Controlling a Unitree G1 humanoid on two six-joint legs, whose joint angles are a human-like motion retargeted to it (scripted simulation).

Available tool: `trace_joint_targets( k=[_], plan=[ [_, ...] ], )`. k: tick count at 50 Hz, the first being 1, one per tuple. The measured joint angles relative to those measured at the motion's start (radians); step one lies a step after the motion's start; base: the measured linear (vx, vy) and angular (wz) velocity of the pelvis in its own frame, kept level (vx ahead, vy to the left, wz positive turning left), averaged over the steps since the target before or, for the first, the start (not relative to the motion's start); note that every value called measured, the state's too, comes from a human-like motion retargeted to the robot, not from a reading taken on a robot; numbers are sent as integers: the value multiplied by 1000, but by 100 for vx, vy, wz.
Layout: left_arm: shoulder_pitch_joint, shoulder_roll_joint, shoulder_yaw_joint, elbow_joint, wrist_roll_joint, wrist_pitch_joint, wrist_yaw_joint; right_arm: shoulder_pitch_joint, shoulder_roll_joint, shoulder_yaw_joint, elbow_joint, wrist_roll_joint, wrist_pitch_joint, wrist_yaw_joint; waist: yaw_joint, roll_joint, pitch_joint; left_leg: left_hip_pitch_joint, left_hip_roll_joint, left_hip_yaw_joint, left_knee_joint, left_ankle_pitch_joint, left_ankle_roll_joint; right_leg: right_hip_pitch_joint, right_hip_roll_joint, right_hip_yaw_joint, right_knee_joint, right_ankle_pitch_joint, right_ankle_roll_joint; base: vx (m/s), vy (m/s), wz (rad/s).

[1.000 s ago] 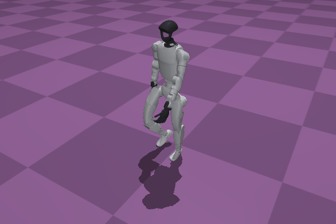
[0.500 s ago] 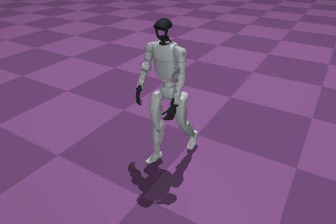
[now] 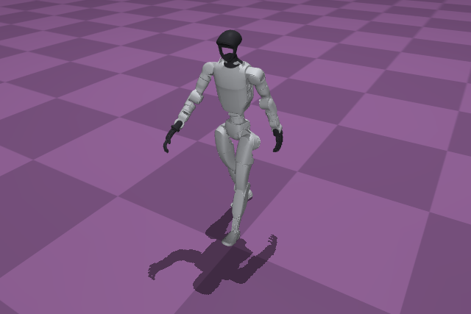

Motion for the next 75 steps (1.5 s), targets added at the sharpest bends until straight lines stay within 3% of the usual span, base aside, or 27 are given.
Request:
trace_joint_targets(
  k=[5, 10, 13, 17, 22, 25, 28, 30, 32, 35, 39, 43, 47, 50, 53, 57, 62, 65, 68, 72, 75],
  plan=[
    [-124, -12, 12, 26, -23, -28, -23, 180, 51, -2, 34, -24, -16, 68, -44, 12, -53, 90, -12, -43, 0, 25, -13, 23, 14, -18, 151, 95, -39, 75, 22, 37],
    [-285, -15, -24, 5, -3, -78, -30, 417, 101, 1, 93, -42, -37, 121, -117, 53, -123, 184, 20, -106, 37, -83, 1, -162, 41, -91, 624, 318, -78, 72, 21, 49],
    [-413, -12, -54, -26, 25, -68, 9, 532, 106, -7, 129, -32, -23, 119, -178, 72, -146, 213, 24, -150, 55, -129, -1, -344, 39, -121, 897, 296, -104, 62, 16, 59],
    [-586, -2, -102, -82, 60, -56, 44, 645, 90, -16, 182, -8, -5, 123, -275, 102, -147, 253, 22, -202, 75, -173, -12, -531, 24, -167, 1022, 183, -142, 56, 11, 68],
    [-750, 21, -167, -189, 64, -82, 36, 736, 57, -27, 240, 26, 1, 161, -401, 135, -122, 310, 14, -275, 95, -223, -16, -630, -3, -242, 779, 121, -154, 55, 4, 80],
    [-813, 36, -196, -269, 20, -103, 27, 768, 39, -46, 259, 46, 14, 185, -467, 129, -101, 355, -14, -317, 105, -255, -16, -601, -22, -277, 424, 201, -135, 57, -4, 84],
    [-856, 46, -206, -342, -32, -96, 47, 772, 31, -84, 265, 29, 60, 195, -520, 88, -57, 438, -66, -361, 110, -292, -13, -518, -56, -317, 43, 324, -67, 65, -11, 77],
    [-870, 52, -202, -376, -20, -86, 55, 762, 38, -108, 265, -11, 84, 212, -533, 68, -32, 493, -78, -376, 108, -312, -12, -492, -57, -326, -98, 340, -3, 68, -15, 33],
    [-861, 48, -197, -399, 6, -82, 49, 745, 45, -125, 265, -48, 93, 232, -526, 62, -29, 526, -78, -382, 112, -315, -8, -498, -50, -303, -113, 349, 31, 67, -17, 0],
    [-808, 31, -192, -413, 33, -80, 29, 706, 48, -128, 264, -75, 95, 243, -496, 60, -47, 550, -83, -384, 138, -286, 5, -472, -44, -277, -113, 401, 28, 69, -18, -23],
    [-662, -3, -164, -383, 97, -76, -11, 619, 55, -77, 263, -72, 72, 224, -431, 26, -64, 553, -110, -358, 271, -147, 46, -373, -59, -240, -112, 284, 60, 73, -21, -50],
    [-462, -36, -105, -319, 105, -53, -52, 503, 64, -11, 249, -44, 59, 173, -370, -48, -96, 348, -152, -274, 699, -43, 124, -312, -124, -187, -88, 203, 69, 67, -18, -47],
    [-288, -52, -37, -206, 21, -29, -30, 349, 59, 15, 216, -20, 53, 83, -311, -72, -124, 41, -112, -185, 1134, -123, 199, -300, -136, -157, -78, 163, 40, 57, -11, -34],
    [-193, -44, 4, -81, -6, -1, -10, 229, 54, 27, 185, -21, 52, 36, -249, -91, -114, -106, -92, -137, 1248, -200, 242, -272, -136, -126, -72, 137, 26, 54, -6, -62],
    [-121, -26, 25, 35, 5, 38, -10, 114, 47, 46, 145, -22, 56, 10, -192, -106, -101, -205, -87, -107, 1182, -206, 252, -249, -135, -95, -59, 116, 5, 53, -1, -63],
    [-31, -9, 38, 90, -34, 72, -1, -12, 35, 71, 61, -9, 58, -19, -124, -106, -74, -220, -75, -69, 828, -128, 225, -209, -121, -53, -43, 87, -19, 54, 4, -69],
    [28, -18, 116, 57, -188, 30, 54, -99, 29, 66, -69, 2, 21, -36, -40, -29, 4, -37, -1, -21, 177, -19, 102, -71, -36, 14, -44, 45, -7, 62, 14, -96],
    [13, -32, 164, 54, -230, 7, 69, -90, 38, 58, -126, 11, -4, -25, -34, 4, 19, 21, 37, -25, 18, 15, 38, 2, -8, 30, -35, 22, 2, 66, 23, -40],
    [-47, -36, 152, 63, -230, 2, 74, -28, 54, 54, -145, 12, -10, -8, -57, 2, 2, 61, 40, -15, 0, 46, 21, 29, -8, 27, 13, 26, -12, 66, 26, 15],
    [-167, -32, 68, 57, -171, -23, 65, 132, 79, 55, -111, 13, -22, 11, -110, 14, -31, 146, 34, -28, 17, 10, 7, 23, 5, -16, 187, 144, -49, 70, 29, 56],
    [-272, -26, -16, 23, -90, -59, 44, 285, 97, 66, -41, -1, -34, 34, -152, 43, -68, 191, 55, -73, 51, -66, 3, -88, 22, -91, 480, 295, -70, 67, 29, 67]
  ],
)
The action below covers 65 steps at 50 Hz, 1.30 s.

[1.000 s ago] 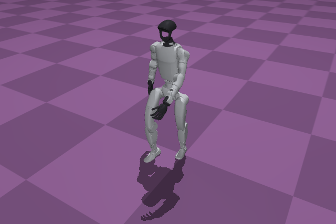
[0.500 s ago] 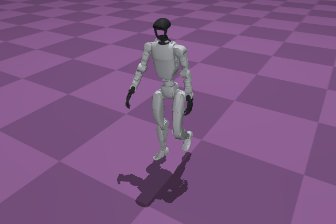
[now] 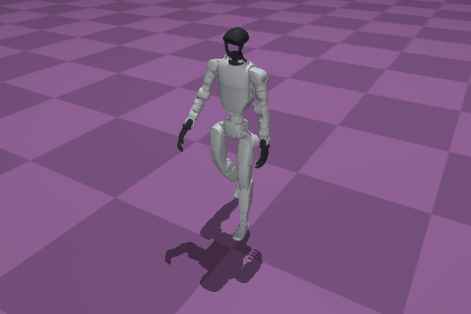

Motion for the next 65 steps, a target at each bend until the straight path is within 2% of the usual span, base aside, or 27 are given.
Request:
trace_joint_targets(
  k=[3, 7, 10, 14, 17, 20, 22, 25, 28, 30, 33, 37, 39, 41, 44, 48, 52, 55, 58, 62, 65],
  plan=[
    [-137, 12, -67, -56, 74, -11, 1, 130, 10, -2, 100, -13, 18, 17, -47, 19, -35, 16, 3, -49, 14, -45, -1, -191, -23, -75, 320, 70, -21, 59, 24, 72],
    [-339, 30, -129, -123, 158, -7, 9, 265, 13, -20, 243, -16, 45, 46, -123, 43, -47, 45, -4, -110, 21, -83, -15, -406, -18, -96, 530, -31, -51, 54, 16, 79],
    [-478, 47, -172, -165, 191, -18, 10, 350, 7, -35, 320, -5, 46, 72, -190, 59, -41, 74, -11, -157, 29, -108, -22, -508, -19, -123, 502, -106, -66, 52, 10, 86],
    [-613, 76, -221, -232, 176, -47, 24, 446, -9, -63, 347, 45, 37, 85, -285, 69, -22, 121, -27, -220, 41, -141, -22, -546, -27, -170, 229, -148, -69, 53, 3, 91],
    [-672, 96, -245, -297, 115, -63, 45, 498, -20, -92, 331, 95, 47, 79, -348, 48, -5, 168, -66, -264, 53, -170, -20, -501, -45, -195, -130, -64, -51, 56, -4, 89],
    [-701, 109, -244, -361, 50, -56, 80, 518, -17, -130, 310, 98, 93, 75, -395, -6, 29, 250, -122, -307, 60, -206, -16, -418, -78, -212, -493, 76, 19, 63, -11, 70],
    [-697, 112, -229, -389, 67, -47, 83, 512, -2, -148, 301, 58, 114, 99, -400, -28, 42, 302, -130, -315, 59, -224, -18, -412, -78, -206, -592, 58, 83, 65, -15, 17],
    [-652, 100, -201, -412, 105, -42, 57, 484, 15, -159, 302, 7, 122, 142, -385, -28, 31, 344, -120, -315, 66, -227, -20, -439, -62, -164, -592, -30, 124, 66, -17, -11],
    [-557, 71, -180, -400, 129, -40, 23, 435, 21, -148, 309, -24, 121, 164, -355, -35, -1, 371, -133, -321, 95, -194, -7, -402, -72, -170, -592, 45, 121, 70, -19, -21],
    [-476, 50, -169, -367, 161, -41, 3, 393, 23, -129, 313, -39, 109, 167, -329, -49, -19, 386, -150, -321, 135, -147, 8, -359, -86, -181, -592, 56, 135, 75, -21, -31],
    [-333, 22, -160, -278, 222, -29, -20, 315, 21, -82, 314, -36, 88, 145, -279, -86, -38, 360, -183, -288, 294, -29, 45, -276, -114, -152, -592, -12, 150, 76, -23, -44],
    [-128, -4, -154, -126, 271, 11, -61, 193, 6, -27, 300, -15, 71, 85, -225, -120, -88, 93, -192, -213, 772, 131, 100, -227, -148, -106, -579, -82, 114, 68, -20, -29],
    [-37, -6, -148, -57, 276, 32, -72, 119, -8, -18, 285, -18, 70, 52, -191, -120, -105, -67, -186, -200, 984, 166, 113, -221, -143, -82, -571, -103, 96, 60, -16, -38],
    [48, 0, -139, -2, 283, 48, -82, 42, -20, -12, 267, -23, 70, 26, -144, -130, -101, -188, -198, -191, 1116, 139, 127, -203, -140, -53, -565, -124, 89, 59, -12, -72],
    [163, 20, -131, 39, 289, 54, -103, -76, -37, 0, 235, -17, 62, -4, -61, -155, -78, -318, -210, -155, 1185, 26, 159, -167, -145, -4, -555, -157, 85, 57, -8, -96],
    [292, 50, -129, 22, 245, 48, -120, -218, -57, 13, 175, 19, 48, -44, 38, -181, -42, -414, -184, -89, 1049, -51, 199, -127, -149, 50, -536, -195, 68, 55, -1, -90],
    [370, 63, -102, -30, 143, 56, -107, -313, -71, 9, 91, 52, 42, -74, 117, -169, -8, -380, -138, -33, 620, 15, 199, -79, -122, 99, -518, -222, 58, 58, 5, -83],
    [387, 55, -47, -57, 63, 51, -78, -346, -70, -7, 19, 53, 29, -78, 170, -111, 28, -271, -79, 12, 210, 79, 131, 0, -58, 140, -516, -243, 65, 66, 13, -91],
    [364, 31, 15, -61, 35, 38, -57, -336, -64, -16, -50, 44, 8, -60, 186, -61, 58, -203, -41, 20, -12, 68, 41, 93, -17, 163, -517, -265, 83, 71, 20, -54],
    [292, 13, 36, -56, 37, 30, -52, -254, -43, -8, -109, -2, -2, -16, 168, -61, 43, -177, -33, 27, -51, 49, 8, 143, -19, 168, -477, -271, 87, 71, 23, -6],
    [213, 15, 6, -47, 61, 18, -60, -141, -23, 4, -117, -56, -5, 11, 139, -60, 12, -124, -32, 50, -51, 93, 8, 153, -8, 158, -394, -214, 67, 74, 25, 21]
  ],
)
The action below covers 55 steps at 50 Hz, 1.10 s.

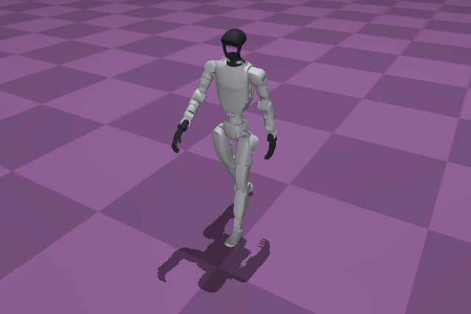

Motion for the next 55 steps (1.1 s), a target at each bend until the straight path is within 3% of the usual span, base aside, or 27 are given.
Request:
trace_joint_targets(
  k=[3, 7, 9, 13, 18, 21, 25, 27, 30, 34, 37, 40, 42, 45, 48, 51, 55],
  plan=[
    [-100, 8, -57, 16, 56, -28, -12, 146, 19, 19, 35, -45, -11, 8, -37, 21, -32, 65, 15, -18, 16, -17, 4, -42, 26, -52, 198, 137, -19, 75, 27, 35],
    [-272, 24, -135, 18, 131, -38, 19, 323, 29, 19, 149, -50, 10, -9, -103, 46, -73, 112, 27, -81, 59, -101, 18, -251, 18, -161, 623, 306, -39, 67, 25, 52],
    [-372, 34, -157, 5, 161, -25, 50, 387, 26, -4, 228, -26, 32, -17, -142, 55, -81, 129, 22, -108, 74, -136, 12, -373, 5, -192, 797, 290, -61, 60, 21, 60],
    [-565, 52, -174, -46, 189, -8, 82, 475, -1, -79, 388, 40, 63, 7, -228, 83, -75, 172, 14, -154, 94, -189, -16, -567, -14, -241, 937, 127, -122, 56, 16, 64],
    [-746, 79, -194, -158, 146, -39, 70, 563, -57, -160, 485, 117, 61, 72, -346, 116, -52, 235, -1, -220, 104, -242, -35, -682, -29, -311, 720, 34, -142, 54, 9, 78],
    [-816, 94, -211, -239, 85, -64, 68, 612, -79, -188, 475, 159, 63, 90, -412, 110, -30, 282, -30, -266, 109, -272, -39, -661, -44, -352, 391, 92, -122, 57, 1, 90],
    [-873, 105, -219, -336, 2, -62, 100, 651, -77, -223, 426, 153, 111, 100, -482, 51, 27, 388, -102, -332, 114, -320, -33, -560, -86, -401, -102, 300, -31, 64, -8, 82],
    [-879, 106, -208, -365, 27, -53, 100, 653, -58, -233, 400, 106, 128, 130, -486, 32, 47, 438, -108, -341, 112, -337, -33, -555, -86, -423, -198, 279, 34, 66, -14, 24],
    [-850, 92, -186, -385, 70, -47, 74, 637, -33, -235, 381, 57, 132, 174, -475, 31, 44, 478, -97, -346, 119, -340, -31, -581, -70, -403, -198, 180, 67, 66, -17, 0],
    [-742, 53, -163, -347, 108, -51, 34, 583, -7, -217, 393, 34, 119, 191, -442, 11, 7, 513, -113, -368, 160, -297, -6, -526, -71, -368, -198, 243, 68, 71, -20, -6],
    [-631, 23, -144, -262, 171, -50, 14, 516, 13, -184, 419, 32, 100, 172, -398, -29, -15, 518, -145, -373, 258, -209, 23, -455, -98, -372, -198, 229, 98, 77, -24, -28],
    [-497, 0, -133, -149, 226, -29, -2, 434, 31, -130, 443, 62, 88, 122, -346, -81, -36, 422, -184, -352, 513, -83, 63, -385, -137, -338, -194, 170, 92, 73, -24, -34],
    [-403, -10, -127, -74, 230, -11, -8, 368, 36, -95, 450, 87, 80, 75, -323, -95, -64, 257, -187, -328, 784, -37, 85, -375, -151, -319, -179, 135, 62, 65, -21, -15],
    [-270, -14, -115, 19, 202, 18, -6, 256, 30, -62, 432, 101, 75, 12, -271, -97, -82, 33, -164, -284, 1100, -65, 128, -357, -143, -289, -165, 99, 27, 60, -17, -36],
    [-147, -3, -104, 72, 180, 36, -22, 139, 18, -37, 374, 104, 72, -20, -198, -111, -61, -102, -142, -223, 1226, -180, 195, -319, -138, -247, -153, 66, 14, 57, -12, -77],
    [-30, 12, -105, 80, 161, 41, -58, 29, 2, -28, 288, 112, 63, -27, -125, -123, -39, -200, -138, -178, 1201, -233, 235, -290, -136, -198, -139, 37, 0, 55, -7, -91],
    [102, 27, -111, 43, 123, 45, -96, -90, -16, -40, 161, 121, 50, -24, -44, -125, -15, -260, -149, -153, 952, -179, 231, -251, -128, -140, -124, 3, -10, 54, -1, -88]
  ],
)
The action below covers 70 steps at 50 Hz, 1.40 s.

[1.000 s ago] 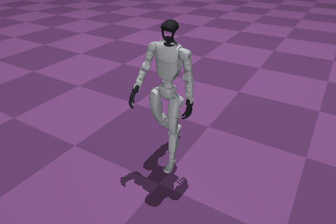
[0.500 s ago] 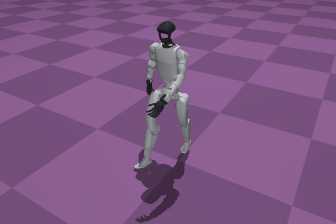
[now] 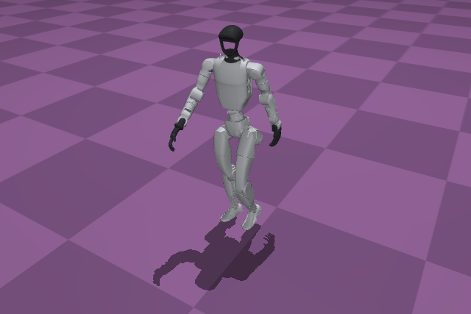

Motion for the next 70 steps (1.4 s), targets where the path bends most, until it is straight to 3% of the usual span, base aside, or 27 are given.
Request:
trace_joint_targets(
  k=[4, 7, 10, 15, 22, 24, 27, 31, 35, 39, 42, 46, 50, 55, 60, 64, 70],
  plan=[
    [58, 0, 24, -33, -63, 7, 3, -82, -1, -25, -88, -12, -6, 11, 71, 43, 25, 83, 47, 87, -472, 90, -41, 60, 52, 55, 8, -23, 10, 59, 6, -91],
    [48, -12, 56, -34, -103, 1, 34, -109, 6, -37, -124, -18, -15, 8, 104, 103, 49, 181, 91, 178, -772, 116, -128, 135, 113, 88, 12, -38, 20, 64, 13, -72],
    [-2, -30, 71, -20, -124, -7, 66, -97, 19, -27, -130, -15, -23, -3, 100, 137, 56, 239, 100, 225, -905, 124, -196, 189, 145, 103, 34, -50, 21, 65, 16, -27],
    [-145, -49, 42, -4, -141, -35, 99, 33, 55, 7, -80, -31, -36, -10, 47, 150, 22, 321, 101, 221, -933, 138, -218, 190, 168, 106, 185, -1, 6, 66, 19, 10],
    [-445, -32, -21, -23, -85, -54, 142, 344, 80, 26, 100, -71, -6, 10, -79, 191, -44, 414, 137, 130, -894, 28, -218, -109, 187, -2, 831, 285, 5, 63, 20, 47],
    [-554, -20, -24, -34, -55, -37, 163, 421, 73, 11, 170, -72, 19, 25, -125, 200, -47, 432, 136, 95, -883, 3, -225, -212, 153, -58, 977, 256, -37, 56, 16, 84],
    [-710, -2, -24, -62, -7, -20, 172, 529, 55, -15, 266, -76, 42, 75, -200, 221, -40, 464, 137, 37, -866, -29, -240, -321, 103, -134, 1066, 129, -110, 53, 12, 104],
    [-887, 22, -37, -126, 27, -38, 150, 648, 24, -50, 343, -96, 43, 179, -303, 244, -29, 498, 137, -50, -849, -57, -252, -403, 82, -184, 946, 43, -138, 50, 4, 120],
    [-999, 49, -70, -238, 5, -74, 130, 728, -7, -81, 354, -100, 41, 257, -381, 246, -15, 539, 123, -117, -839, -78, -263, -400, 70, -212, 598, 37, -126, 50, -5, 101],
    [-1041, 74, -103, -373, -78, -91, 151, 738, -24, -113, 328, -106, 77, 259, -424, 195, 14, 618, 66, -171, -831, -106, -267, -307, 38, -207, 125, 166, -61, 56, -13, 72],
    [-1033, 88, -115, -452, -90, -92, 171, 702, -17, -129, 306, -149, 101, 246, -418, 161, 34, 683, 43, -191, -827, -124, -262, -267, 27, -183, -52, 227, 18, 59, -18, 18],
    [-950, 77, -126, -500, -81, -101, 169, 613, -7, -116, 287, -172, 104, 201, -364, 141, 22, 720, 25, -197, -787, -109, -238, -232, 17, -158, -74, 307, 54, 59, -20, -20],
    [-798, 49, -135, -460, -31, -98, 147, 491, 6, -57, 269, -148, 82, 139, -289, 107, 13, 702, -3, -171, -627, -16, -186, -152, -10, -149, -57, 205, 75, 61, -23, -35],
    [-555, 0, -134, -291, 12, -63, 111, 326, 6, 6, 217, -85, 52, 51, -233, 64, -36, 373, 7, -81, -49, 106, -94, -110, -57, -148, -22, 109, 44, 55, -21, 8],
    [-365, -26, -68, -57, 26, -2, 117, 155, -20, -1, 141, -59, 37, -18, -137, 56, -34, 128, 50, -11, 191, -15, -26, -73, -38, -144, -3, 55, 6, 50, -15, -8],
    [-223, -2, -2, 39, 19, 30, 113, 37, -48, 3, 80, -43, 30, -43, -29, 35, -8, 65, 29, 39, 8, -63, -24, -41, -31, -114, 14, 19, -6, 49, -8, -47],
    [-14, 38, 97, -7, -129, 6, 139, -73, -85, -11, -15, -35, 9, -72, 103, 76, 37, 162, 64, 218, -621, 57, -96, 50, 52, -83, 12, -32, 9, 53, 1, -42]
  ],
)
